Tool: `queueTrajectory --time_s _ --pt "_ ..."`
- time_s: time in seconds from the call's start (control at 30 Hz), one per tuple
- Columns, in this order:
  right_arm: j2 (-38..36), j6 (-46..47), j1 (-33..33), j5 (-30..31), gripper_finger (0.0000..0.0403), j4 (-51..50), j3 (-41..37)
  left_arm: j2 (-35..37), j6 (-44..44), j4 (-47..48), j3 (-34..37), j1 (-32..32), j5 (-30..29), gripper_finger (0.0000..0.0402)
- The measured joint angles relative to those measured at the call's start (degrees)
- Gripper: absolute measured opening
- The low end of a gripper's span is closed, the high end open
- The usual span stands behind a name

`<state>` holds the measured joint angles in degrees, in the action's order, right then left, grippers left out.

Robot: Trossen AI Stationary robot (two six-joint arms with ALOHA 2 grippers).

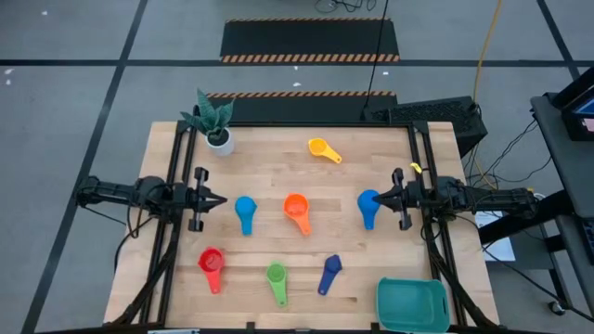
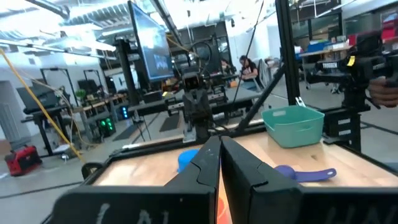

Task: Nest measuring cups in basket
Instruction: Stack the blue measuring cup on top of the orange measuring cup

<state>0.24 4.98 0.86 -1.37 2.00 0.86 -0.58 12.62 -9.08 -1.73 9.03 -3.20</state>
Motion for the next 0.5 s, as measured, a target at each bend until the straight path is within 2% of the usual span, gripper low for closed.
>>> queueTrajectory --time_s 0.23,0.5 --pt "0.0 10.5 0.0 0.0 0.0000 0.0 0.0 -4.5 -1.1 2.2 -3.4 0.0 0.0 0.0019" --pt "0.0 18.1 0.0 0.0 0.0000 0.0 0.0 -15.9 -2.7 8.0 -11.7 1.0 -0.7 0.0019"
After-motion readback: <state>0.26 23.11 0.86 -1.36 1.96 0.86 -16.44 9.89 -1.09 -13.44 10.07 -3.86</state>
